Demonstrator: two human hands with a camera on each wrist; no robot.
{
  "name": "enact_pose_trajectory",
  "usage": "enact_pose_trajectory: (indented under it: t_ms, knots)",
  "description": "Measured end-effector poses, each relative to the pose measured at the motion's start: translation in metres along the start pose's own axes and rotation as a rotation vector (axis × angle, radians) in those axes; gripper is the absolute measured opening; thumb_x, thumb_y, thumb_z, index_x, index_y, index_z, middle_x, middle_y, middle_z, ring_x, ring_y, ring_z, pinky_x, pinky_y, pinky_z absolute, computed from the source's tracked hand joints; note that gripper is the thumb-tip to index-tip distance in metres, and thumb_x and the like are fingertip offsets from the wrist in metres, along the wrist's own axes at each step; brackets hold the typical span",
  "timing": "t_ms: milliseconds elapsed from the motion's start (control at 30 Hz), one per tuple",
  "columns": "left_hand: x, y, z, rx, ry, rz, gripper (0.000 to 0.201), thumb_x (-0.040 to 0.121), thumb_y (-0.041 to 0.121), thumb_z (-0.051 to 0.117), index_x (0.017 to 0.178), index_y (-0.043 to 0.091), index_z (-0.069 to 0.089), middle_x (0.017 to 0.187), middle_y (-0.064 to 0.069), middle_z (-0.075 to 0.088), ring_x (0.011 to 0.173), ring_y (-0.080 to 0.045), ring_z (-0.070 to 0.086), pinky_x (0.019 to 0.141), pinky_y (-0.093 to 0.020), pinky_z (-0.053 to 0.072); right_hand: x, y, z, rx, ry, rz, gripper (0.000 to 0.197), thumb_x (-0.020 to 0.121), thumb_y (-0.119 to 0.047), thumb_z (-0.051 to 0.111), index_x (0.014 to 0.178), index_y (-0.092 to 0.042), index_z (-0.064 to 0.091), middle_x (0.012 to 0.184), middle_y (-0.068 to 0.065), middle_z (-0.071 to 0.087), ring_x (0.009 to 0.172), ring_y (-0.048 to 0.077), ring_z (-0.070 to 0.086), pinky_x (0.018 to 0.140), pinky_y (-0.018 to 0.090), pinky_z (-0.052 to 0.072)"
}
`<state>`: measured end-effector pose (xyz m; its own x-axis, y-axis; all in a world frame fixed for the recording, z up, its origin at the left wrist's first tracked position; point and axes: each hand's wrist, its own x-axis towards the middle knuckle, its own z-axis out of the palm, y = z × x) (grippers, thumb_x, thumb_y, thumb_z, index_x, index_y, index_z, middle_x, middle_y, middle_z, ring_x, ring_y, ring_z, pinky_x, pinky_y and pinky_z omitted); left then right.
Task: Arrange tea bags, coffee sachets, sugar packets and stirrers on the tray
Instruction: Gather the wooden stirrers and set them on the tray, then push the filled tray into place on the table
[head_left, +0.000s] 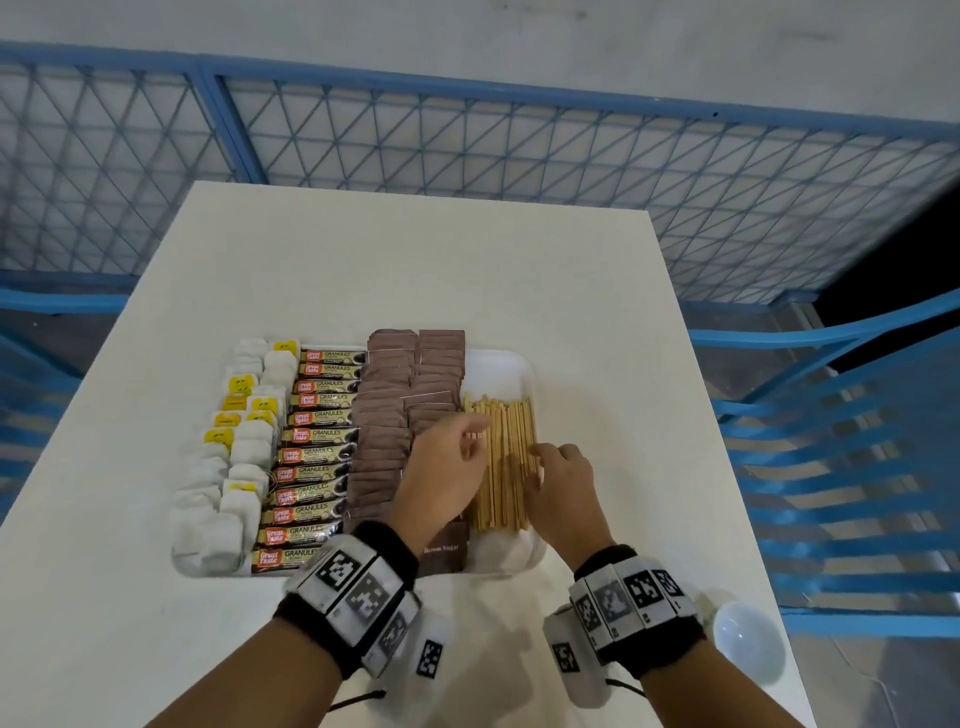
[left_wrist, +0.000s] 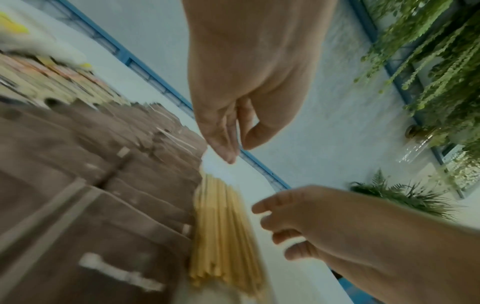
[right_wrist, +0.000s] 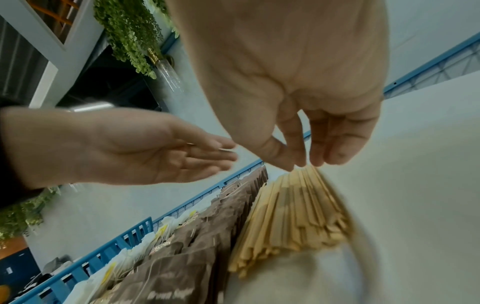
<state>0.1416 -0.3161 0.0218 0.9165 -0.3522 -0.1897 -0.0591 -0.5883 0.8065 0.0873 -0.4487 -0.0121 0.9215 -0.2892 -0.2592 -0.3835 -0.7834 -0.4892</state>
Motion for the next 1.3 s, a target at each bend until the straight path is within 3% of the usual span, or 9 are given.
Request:
enact_pose_trajectory:
  t_ms: [133, 233, 300, 367, 433, 567, 700, 900, 1300]
  knots:
    - [-0.031, -0.038, -0.041, 0.051, 0.243, 0.193, 0.023, 0.087, -0.002, 0.059, 0.104, 0.011, 0.067, 0.101, 0.004, 0.062, 0.083, 0.008, 0.055, 0.075, 0.002, 0.039, -0.016, 0.012, 0.012, 0.041, 0.072, -0.092, 0.036, 0.093, -0.017, 0.052, 0.127, -0.005, 0.05, 0.12, 0.015, 0.052, 0.112, 0.029, 0.046, 0.098, 0.029, 0.031]
    - [-0.065, -0.09, -0.076, 0.111, 0.439, 0.113, 0.026, 0.08, -0.002, 0.067, 0.096, 0.018, 0.065, 0.094, -0.004, 0.061, 0.084, 0.013, 0.054, 0.079, -0.001, 0.039, -0.031, 0.016, 0.019, 0.057, 0.031, -0.123, 0.048, 0.089, -0.023, 0.057, 0.132, -0.006, 0.043, 0.128, 0.016, 0.046, 0.118, 0.031, 0.043, 0.099, 0.029, 0.029]
    - [-0.089, -0.12, -0.097, 0.19, 0.471, 0.034, 0.029, 0.078, 0.027, 0.074, 0.102, 0.013, 0.066, 0.098, -0.009, 0.058, 0.089, -0.006, 0.058, 0.091, -0.024, 0.048, -0.039, 0.019, 0.023, 0.075, -0.063, -0.097, 0.068, 0.085, -0.035, 0.062, 0.141, -0.012, 0.029, 0.14, 0.013, 0.033, 0.13, 0.03, 0.032, 0.107, 0.034, 0.028]
    - [-0.11, -0.149, -0.109, 0.318, 0.439, -0.07, 0.083, 0.068, 0.075, 0.056, 0.113, 0.005, 0.063, 0.109, -0.019, 0.057, 0.101, -0.033, 0.057, 0.092, -0.047, 0.047, -0.046, 0.021, 0.025, 0.098, -0.145, -0.067, 0.09, 0.077, -0.045, 0.069, 0.145, -0.018, 0.017, 0.147, 0.01, 0.023, 0.136, 0.029, 0.023, 0.112, 0.039, 0.023]
    - [-0.124, -0.17, -0.12, 0.374, 0.34, -0.274, 0.12, 0.044, 0.092, 0.048, 0.129, 0.007, 0.053, 0.128, -0.024, 0.048, 0.117, -0.042, 0.048, 0.096, -0.053, 0.04, -0.053, 0.02, 0.026, 0.096, -0.178, -0.07, 0.106, 0.067, -0.053, 0.074, 0.146, -0.02, 0.011, 0.147, 0.01, 0.021, 0.137, 0.03, 0.02, 0.112, 0.041, 0.021]
    - [-0.132, -0.19, -0.132, 0.381, 0.23, -0.429, 0.132, 0.034, 0.064, 0.083, 0.14, 0.0, 0.035, 0.136, -0.027, 0.042, 0.127, -0.042, 0.037, 0.102, -0.053, 0.034, -0.061, 0.018, 0.034, 0.045, -0.14, -0.046, 0.106, 0.068, -0.04, 0.078, 0.146, -0.018, 0.011, 0.146, 0.013, 0.023, 0.134, 0.032, 0.025, 0.111, 0.041, 0.024]
    - [-0.121, -0.185, -0.136, 0.277, 0.226, -0.374, 0.089, 0.054, 0.012, 0.09, 0.129, -0.006, 0.046, 0.119, -0.026, 0.045, 0.116, -0.038, 0.044, 0.096, -0.041, 0.036, -0.062, 0.016, 0.039, 0.049, -0.04, -0.034, 0.102, 0.067, -0.03, 0.081, 0.145, -0.01, 0.018, 0.138, 0.016, 0.036, 0.127, 0.031, 0.035, 0.108, 0.039, 0.026]
    - [-0.108, -0.201, -0.146, 0.183, 0.198, -0.366, 0.059, 0.053, 0.017, 0.09, 0.103, 0.006, 0.06, 0.098, -0.011, 0.052, 0.099, -0.03, 0.049, 0.083, -0.038, 0.045, -0.061, 0.011, 0.036, 0.055, -0.018, -0.022, 0.102, 0.062, -0.025, 0.085, 0.142, -0.008, 0.025, 0.134, 0.014, 0.045, 0.123, 0.028, 0.041, 0.106, 0.037, 0.028]
    - [-0.083, -0.208, -0.164, 0.191, 0.187, -0.291, 0.054, 0.057, 0.015, 0.088, 0.102, 0.006, 0.059, 0.092, -0.008, 0.06, 0.097, -0.031, 0.049, 0.073, -0.031, 0.034, -0.042, -0.008, 0.036, 0.056, -0.018, -0.005, 0.099, 0.063, -0.026, 0.084, 0.142, -0.007, 0.027, 0.136, 0.013, 0.043, 0.126, 0.029, 0.039, 0.106, 0.035, 0.029]
